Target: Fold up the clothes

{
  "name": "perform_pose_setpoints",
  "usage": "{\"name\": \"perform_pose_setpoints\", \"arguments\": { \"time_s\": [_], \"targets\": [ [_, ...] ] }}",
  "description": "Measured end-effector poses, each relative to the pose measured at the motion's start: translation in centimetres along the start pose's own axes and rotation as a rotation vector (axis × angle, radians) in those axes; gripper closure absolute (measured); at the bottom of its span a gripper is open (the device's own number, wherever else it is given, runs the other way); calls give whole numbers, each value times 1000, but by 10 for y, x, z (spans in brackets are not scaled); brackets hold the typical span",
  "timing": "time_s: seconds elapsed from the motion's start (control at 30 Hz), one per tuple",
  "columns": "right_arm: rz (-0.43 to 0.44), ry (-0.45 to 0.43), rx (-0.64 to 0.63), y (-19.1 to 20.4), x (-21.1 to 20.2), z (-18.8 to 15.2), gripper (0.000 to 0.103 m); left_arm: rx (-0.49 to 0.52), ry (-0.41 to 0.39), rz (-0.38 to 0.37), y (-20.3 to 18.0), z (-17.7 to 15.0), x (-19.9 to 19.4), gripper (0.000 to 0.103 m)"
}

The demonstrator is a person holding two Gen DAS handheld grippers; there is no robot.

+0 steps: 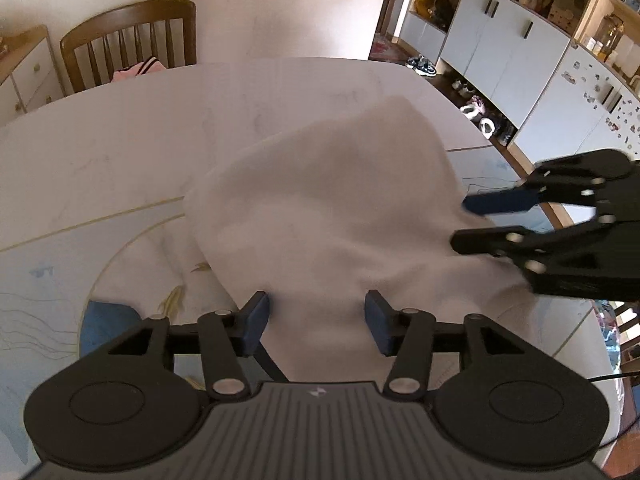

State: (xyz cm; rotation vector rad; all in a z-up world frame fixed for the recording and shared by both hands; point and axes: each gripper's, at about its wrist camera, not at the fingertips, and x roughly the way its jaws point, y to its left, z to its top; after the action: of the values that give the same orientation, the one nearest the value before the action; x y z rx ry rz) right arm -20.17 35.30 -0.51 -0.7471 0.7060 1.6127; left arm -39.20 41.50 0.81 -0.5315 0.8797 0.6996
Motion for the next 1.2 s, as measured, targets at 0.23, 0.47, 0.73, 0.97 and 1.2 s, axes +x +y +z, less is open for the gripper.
{"name": "perform_pose_setpoints", "arguments": {
  "time_s": [0.23, 0.47, 0.73, 0.97, 1.2],
  "targets": [
    [108, -33, 135, -34, -11, 1, 0, -34, 3, 7, 4, -1, -2, 50],
    [181, 85, 316, -64, 17, -18, 0, -273, 14, -44, 31, -18, -7, 16],
    [186, 124, 365, -52, 33, -18, 0, -485, 40, -163, 45, -34, 19, 1],
    [167, 143, 344, -35, 39, -15, 0, -513, 75, -171, 35, -27, 40, 0],
    [197, 140, 360, -22, 39, -17, 0, -512, 64, -155, 24, -28, 42, 1]
  ]
}}
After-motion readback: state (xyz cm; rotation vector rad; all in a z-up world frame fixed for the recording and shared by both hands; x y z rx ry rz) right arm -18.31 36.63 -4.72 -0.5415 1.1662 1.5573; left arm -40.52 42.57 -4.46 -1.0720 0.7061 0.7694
